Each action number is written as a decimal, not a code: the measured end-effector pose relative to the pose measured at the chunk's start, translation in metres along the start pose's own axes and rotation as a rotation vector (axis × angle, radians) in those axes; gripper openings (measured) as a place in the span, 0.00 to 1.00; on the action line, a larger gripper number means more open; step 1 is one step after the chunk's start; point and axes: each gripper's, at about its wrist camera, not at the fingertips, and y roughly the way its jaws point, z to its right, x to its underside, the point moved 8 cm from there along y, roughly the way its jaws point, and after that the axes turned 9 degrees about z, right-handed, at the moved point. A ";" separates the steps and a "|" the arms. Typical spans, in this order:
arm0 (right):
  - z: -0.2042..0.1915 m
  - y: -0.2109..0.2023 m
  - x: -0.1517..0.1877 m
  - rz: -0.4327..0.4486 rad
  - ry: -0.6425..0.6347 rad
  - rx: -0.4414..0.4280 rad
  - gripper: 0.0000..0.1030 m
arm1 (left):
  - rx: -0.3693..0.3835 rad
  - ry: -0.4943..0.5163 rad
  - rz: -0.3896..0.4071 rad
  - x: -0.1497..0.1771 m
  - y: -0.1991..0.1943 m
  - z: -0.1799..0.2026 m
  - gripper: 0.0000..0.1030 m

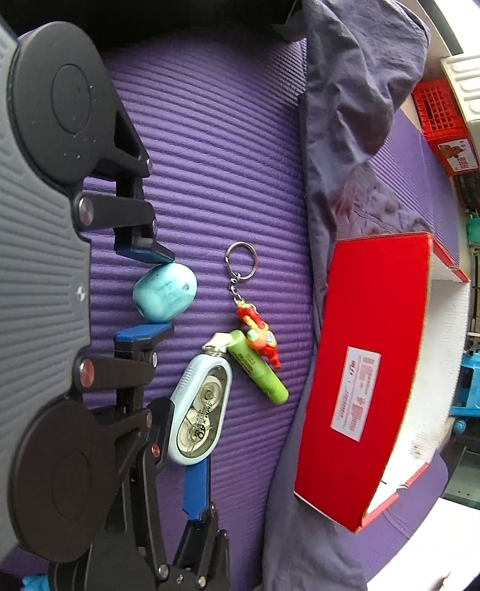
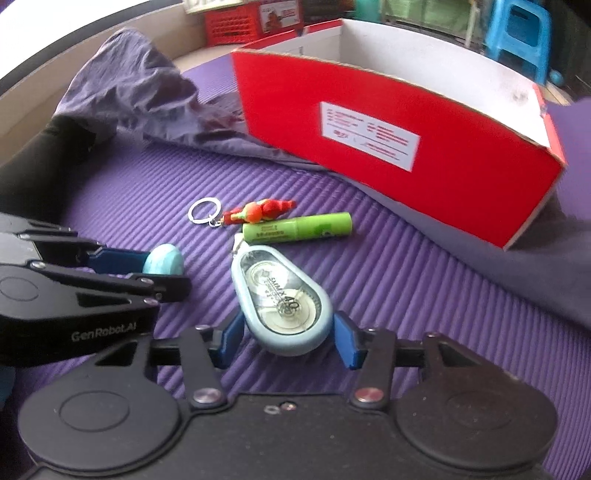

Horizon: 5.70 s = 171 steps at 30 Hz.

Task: Organize rigid objects
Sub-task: 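Grasp the light-blue egg with the left tool while the right tool grasps the tape dispenser, then carry the egg and tape dispenser into the red box and open both tools, then withdraw both tools from the box toward the keychain and green marker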

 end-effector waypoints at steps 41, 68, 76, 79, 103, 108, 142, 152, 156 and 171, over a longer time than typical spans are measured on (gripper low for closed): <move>0.053 -0.140 -0.132 0.346 0.105 0.216 0.49 | 0.097 0.037 0.200 -0.184 -0.076 0.030 0.33; 0.126 0.013 -0.161 0.171 0.139 0.317 0.49 | 0.044 0.132 0.017 -0.242 0.103 0.041 0.33; 0.129 0.050 -0.163 0.128 0.117 0.312 0.49 | 0.030 0.123 -0.044 -0.235 0.143 0.036 0.33; 0.129 0.060 -0.162 0.115 0.112 0.313 0.49 | 0.023 0.131 -0.059 -0.233 0.152 0.037 0.33; 0.117 0.059 -0.151 0.069 0.112 0.263 0.60 | 0.024 0.125 -0.109 -0.216 0.158 0.035 0.35; 0.120 0.043 -0.150 0.085 0.154 0.268 0.62 | 0.046 0.109 -0.094 -0.217 0.139 0.036 0.42; 0.063 -0.126 -0.145 0.292 0.171 0.186 0.84 | 0.112 0.091 0.124 -0.199 -0.060 0.033 0.65; 0.047 -0.153 -0.133 0.342 0.176 0.158 0.95 | 0.094 0.087 0.191 -0.182 -0.098 0.027 0.76; 0.040 -0.160 -0.124 0.355 0.172 0.153 0.99 | 0.092 0.069 0.193 -0.171 -0.106 0.023 0.78; 0.030 -0.143 -0.084 0.289 0.203 0.130 1.00 | 0.058 0.060 0.172 -0.131 -0.090 0.014 0.99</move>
